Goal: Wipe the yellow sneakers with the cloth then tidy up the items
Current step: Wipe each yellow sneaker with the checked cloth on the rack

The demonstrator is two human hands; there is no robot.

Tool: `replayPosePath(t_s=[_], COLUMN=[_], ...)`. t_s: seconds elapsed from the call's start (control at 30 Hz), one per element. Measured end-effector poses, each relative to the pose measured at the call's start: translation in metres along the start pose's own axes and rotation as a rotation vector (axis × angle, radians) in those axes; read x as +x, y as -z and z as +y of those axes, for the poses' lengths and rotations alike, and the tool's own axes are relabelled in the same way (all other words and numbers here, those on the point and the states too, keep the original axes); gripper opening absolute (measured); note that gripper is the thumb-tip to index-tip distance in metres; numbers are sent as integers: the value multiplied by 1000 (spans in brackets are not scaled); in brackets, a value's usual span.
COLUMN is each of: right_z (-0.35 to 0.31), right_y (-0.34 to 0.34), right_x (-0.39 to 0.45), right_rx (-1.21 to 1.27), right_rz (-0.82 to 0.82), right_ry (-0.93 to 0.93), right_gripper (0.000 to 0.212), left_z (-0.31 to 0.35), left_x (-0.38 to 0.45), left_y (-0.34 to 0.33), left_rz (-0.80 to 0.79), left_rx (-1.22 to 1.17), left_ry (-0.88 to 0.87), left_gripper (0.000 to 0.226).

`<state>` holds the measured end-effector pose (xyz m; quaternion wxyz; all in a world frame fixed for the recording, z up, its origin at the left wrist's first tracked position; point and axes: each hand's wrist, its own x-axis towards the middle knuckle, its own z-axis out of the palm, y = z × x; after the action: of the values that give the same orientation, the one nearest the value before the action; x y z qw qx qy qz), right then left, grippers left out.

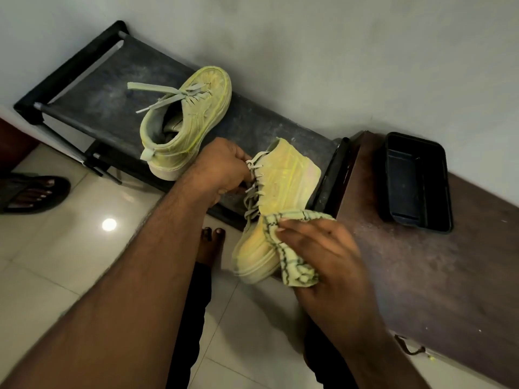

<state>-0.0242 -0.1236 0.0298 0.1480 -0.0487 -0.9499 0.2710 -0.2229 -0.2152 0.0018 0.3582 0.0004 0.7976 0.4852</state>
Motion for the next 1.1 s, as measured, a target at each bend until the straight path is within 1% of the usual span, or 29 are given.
replayPosePath(t_s=[0.03, 0.1, 0.23, 0.3, 0.33, 0.43, 0.53, 0.6, 0.67, 0.7, 0.8, 0.9, 0.97, 1.0, 1.03, 1.1], right_z=[-1, 5, 31, 32, 26, -3, -23, -18, -1, 10, 37, 36, 24, 16, 8, -4], right_y=[-6, -15, -26, -26, -24, -13, -11, -15, -16, -13, -6, -5, 0, 5, 11, 22], right_x=[-1, 1, 22, 24, 21, 6, -6, 0, 13, 21, 39, 41, 38, 35, 33, 29], right_rx=[8, 13, 36, 83, 95, 156, 173, 90, -30, -68, -40, 15, 81, 166, 284, 491], right_rz=[-1, 48, 138, 153, 139, 38, -10, 2, 48, 75, 139, 138, 67, -8, -121, -401], right_ry=[-33, -123, -425, -497, -495, -377, -311, -314, -336, -379, -565, -601, -575, -579, -599, -637], right_gripper=[34, 36, 40, 39, 39, 41, 38, 37, 37, 37, 34, 29, 19, 12, 6, 5], left_z=[-1, -2, -1, -2, -4, -5, -1, 2, 5, 6, 7, 5, 1, -1, -1, -1], left_x=[1, 3, 4, 5, 6, 7, 6, 2, -1, -2, -3, -1, 1, 2, 2, 1], left_y=[0, -2, -10, -13, -14, -14, -15, -16, -18, -18, -18, -18, -19, -20, -21, -22], left_rz=[13, 24, 42, 69, 86, 125, 76, 38, 13, 6, -2, 27, 76, 98, 113, 118], left_rx=[12, 35, 46, 66, 85, 99, 110, 111, 94, 87, 96, 80, 76, 76, 78, 87], left_ry=[1, 1, -19, -31, -44, -48, -58, -62, -52, -47, -41, -28, -24, -27, -32, -53], left_gripper=[22, 23, 21, 20, 21, 24, 23, 23, 22, 22, 23, 25, 24, 23, 23, 23])
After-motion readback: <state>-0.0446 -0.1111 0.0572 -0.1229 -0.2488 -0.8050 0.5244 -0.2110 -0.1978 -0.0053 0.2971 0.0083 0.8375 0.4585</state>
